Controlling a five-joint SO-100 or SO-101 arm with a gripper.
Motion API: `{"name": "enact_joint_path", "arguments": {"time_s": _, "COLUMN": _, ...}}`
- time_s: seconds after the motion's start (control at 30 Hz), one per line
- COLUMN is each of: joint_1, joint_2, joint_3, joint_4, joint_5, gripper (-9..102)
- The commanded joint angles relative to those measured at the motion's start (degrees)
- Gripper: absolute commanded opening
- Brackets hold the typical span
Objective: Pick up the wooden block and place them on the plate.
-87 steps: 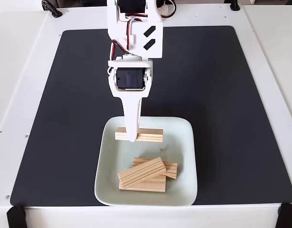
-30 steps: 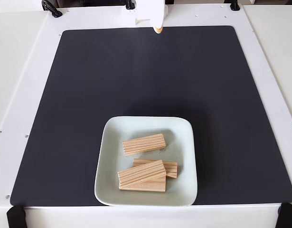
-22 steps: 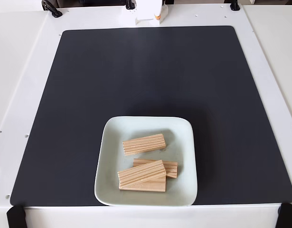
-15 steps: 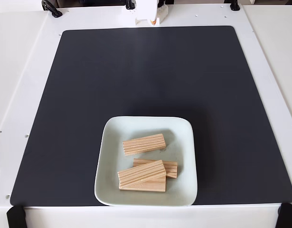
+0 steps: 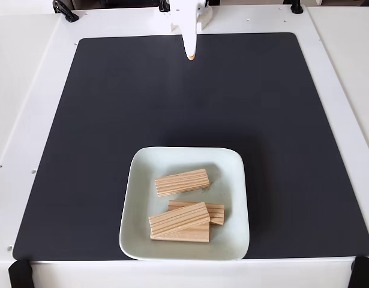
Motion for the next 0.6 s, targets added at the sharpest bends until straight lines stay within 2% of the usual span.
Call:
{"name": "enact_joint_path", "arguments": {"time_s": 0.0, "joint_1": 1.3, "joint_2": 0.8, "joint_3": 0.4, "joint_4": 4.6, "joint_5": -0.1, "gripper": -1}}
{"name": "enact_joint_path", "arguments": {"time_s": 0.1, "joint_1": 2.0, "joint_2": 0.9, "joint_3": 0.4, "joint_4": 7.2, "joint_5": -0.2, "gripper": -1}}
{"name": "enact_joint_path", "arguments": {"time_s": 0.57, "joint_1": 1.3, "joint_2": 0.8, "joint_3": 0.4, "joint_4": 7.2, "joint_5": -0.4, "gripper": -1}}
